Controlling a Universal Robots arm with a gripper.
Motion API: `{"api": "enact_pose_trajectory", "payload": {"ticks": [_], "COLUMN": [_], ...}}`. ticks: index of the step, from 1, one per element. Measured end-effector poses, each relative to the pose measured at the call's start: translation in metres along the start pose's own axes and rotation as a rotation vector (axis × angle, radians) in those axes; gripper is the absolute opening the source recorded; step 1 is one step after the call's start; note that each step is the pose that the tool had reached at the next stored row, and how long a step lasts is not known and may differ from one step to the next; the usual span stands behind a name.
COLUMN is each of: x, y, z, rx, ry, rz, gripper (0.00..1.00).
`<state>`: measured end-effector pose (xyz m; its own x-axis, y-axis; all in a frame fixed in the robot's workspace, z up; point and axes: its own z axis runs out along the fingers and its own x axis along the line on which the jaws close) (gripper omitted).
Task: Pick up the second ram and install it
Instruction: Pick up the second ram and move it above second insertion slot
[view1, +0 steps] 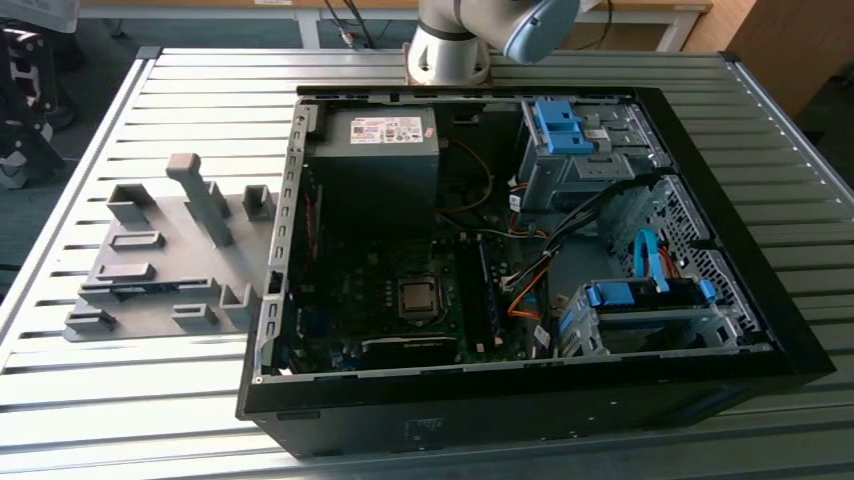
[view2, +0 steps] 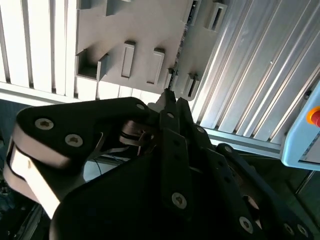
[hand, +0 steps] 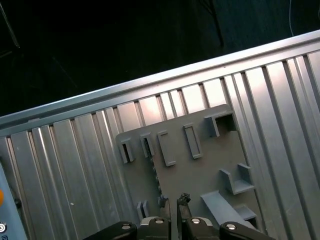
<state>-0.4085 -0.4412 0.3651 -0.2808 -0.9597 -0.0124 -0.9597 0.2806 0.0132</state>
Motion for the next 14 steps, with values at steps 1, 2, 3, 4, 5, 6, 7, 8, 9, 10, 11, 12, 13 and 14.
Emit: {"api": "enact_pose_trajectory", "payload": {"ticks": [1,2,3,4,5,6,7,8,9,10,11,12,13,14], "x": [0.0000,0.0000,0.0000,0.0001,0.0002,0.0005,0.0011,0.0015,0.0017,0.0018,0.0018,0.0019,0.0020,0.0021], "y": [0.0000,0.0000,0.0000,0.0000,0.0000,-0.0001,-0.0003,-0.0003,-0.0002,-0.0001,-0.0002,-0.0003,-0.0003,-0.0003], "z": [0.0001,0.0002,0.0006,0.0011,0.0016,0.0023,0.0033,0.0046,0.0059,0.0072,0.0085,0.0098,0.0114,0.0130], "rx": [0.0000,-0.0002,-0.0002,-0.0002,-0.0004,-0.0006,-0.0007,-0.0007,-0.0008,-0.0008,-0.0008,-0.0008,-0.0008,-0.0008], "ry": [0.0000,0.0001,0.0002,0.0002,0.0005,0.0006,0.0007,0.0005,0.0005,0.0005,0.0005,0.0005,0.0005,0.0005], "rz": [-0.001,-0.006,-0.015,-0.027,-0.039,-0.049,-0.056,-0.058,-0.058,-0.058,-0.058,-0.058,-0.059,-0.061], "gripper": [0.16,0.24,0.24,0.24,0.24,0.24,0.24,0.24,0.24,0.24,0.24,0.24,0.24,0.24]}}
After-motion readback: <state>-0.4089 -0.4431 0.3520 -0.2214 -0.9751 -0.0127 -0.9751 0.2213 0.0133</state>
